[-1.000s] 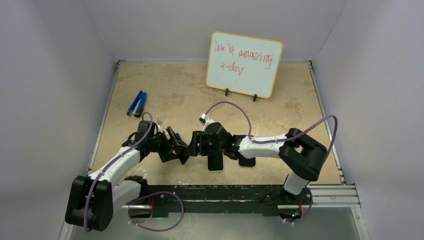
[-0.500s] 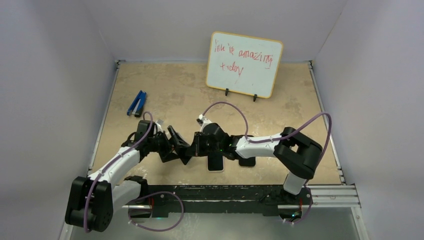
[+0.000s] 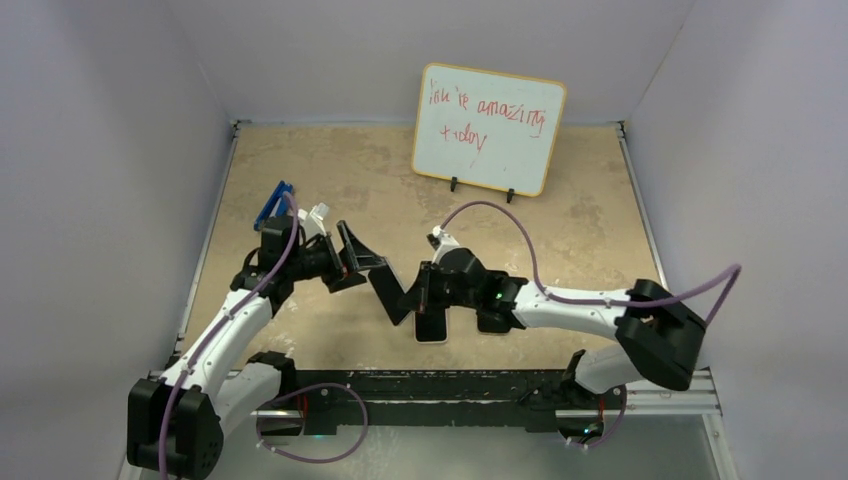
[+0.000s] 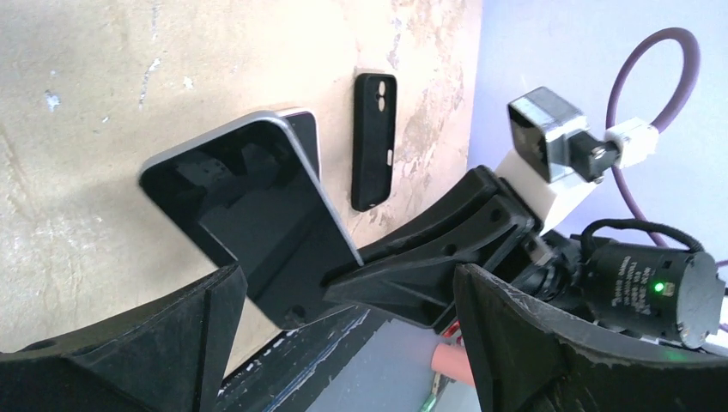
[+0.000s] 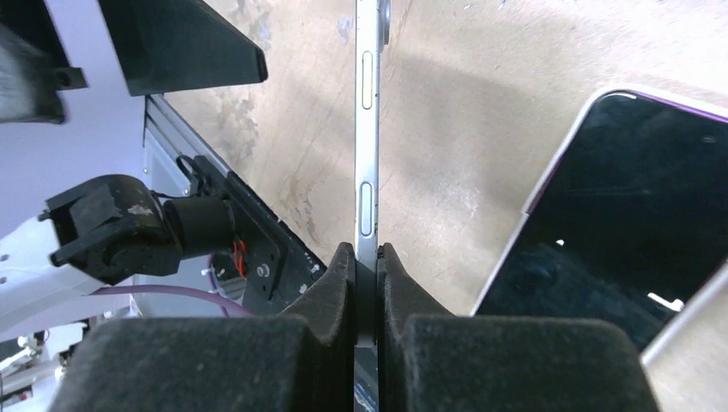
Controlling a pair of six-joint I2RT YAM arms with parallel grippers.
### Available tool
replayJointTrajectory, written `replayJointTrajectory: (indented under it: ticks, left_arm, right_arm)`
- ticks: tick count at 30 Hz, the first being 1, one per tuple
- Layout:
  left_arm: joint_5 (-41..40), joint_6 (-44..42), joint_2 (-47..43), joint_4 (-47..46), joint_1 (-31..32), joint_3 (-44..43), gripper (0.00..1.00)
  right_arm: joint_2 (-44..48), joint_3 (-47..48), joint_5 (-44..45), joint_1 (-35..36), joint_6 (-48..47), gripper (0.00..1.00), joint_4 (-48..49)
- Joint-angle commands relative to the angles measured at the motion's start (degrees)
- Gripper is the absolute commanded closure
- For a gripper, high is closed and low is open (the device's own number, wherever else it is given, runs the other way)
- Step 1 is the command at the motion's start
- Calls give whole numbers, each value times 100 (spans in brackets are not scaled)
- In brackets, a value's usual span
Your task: Put the phone into the phone case
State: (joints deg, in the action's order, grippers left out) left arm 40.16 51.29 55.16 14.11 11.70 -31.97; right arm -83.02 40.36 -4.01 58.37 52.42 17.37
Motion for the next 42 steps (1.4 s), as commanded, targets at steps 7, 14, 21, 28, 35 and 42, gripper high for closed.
replayJointTrajectory:
  ticks: [7, 14, 21, 28, 35, 42]
  left_arm:
    - [493, -293, -109, -995, 237, -180, 4]
    - [120, -123, 485, -1820, 887, -208, 3]
    - [-449, -85, 1837, -2529, 2042, -873, 6]
    - [-1365, -397, 2663, -2534, 3087, -1644, 15]
    - [-1887, -316, 3514, -2691, 3707, -2034, 27]
    - [-2105, -145, 4098, -2916, 3891, -2213, 35]
  right_arm:
    - [2024, -89, 1530, -164, 65, 100, -1905]
    - [3278, -139, 2585, -169, 199, 100, -3448]
    - [3427, 115, 3304, -185, 253, 100, -4447]
    - [3691, -3, 3583, -247, 414, 100, -5238]
    - [3818, -109, 3563, -269, 698, 100, -5794]
    - [3998, -310, 3459, -273, 930, 100, -5915]
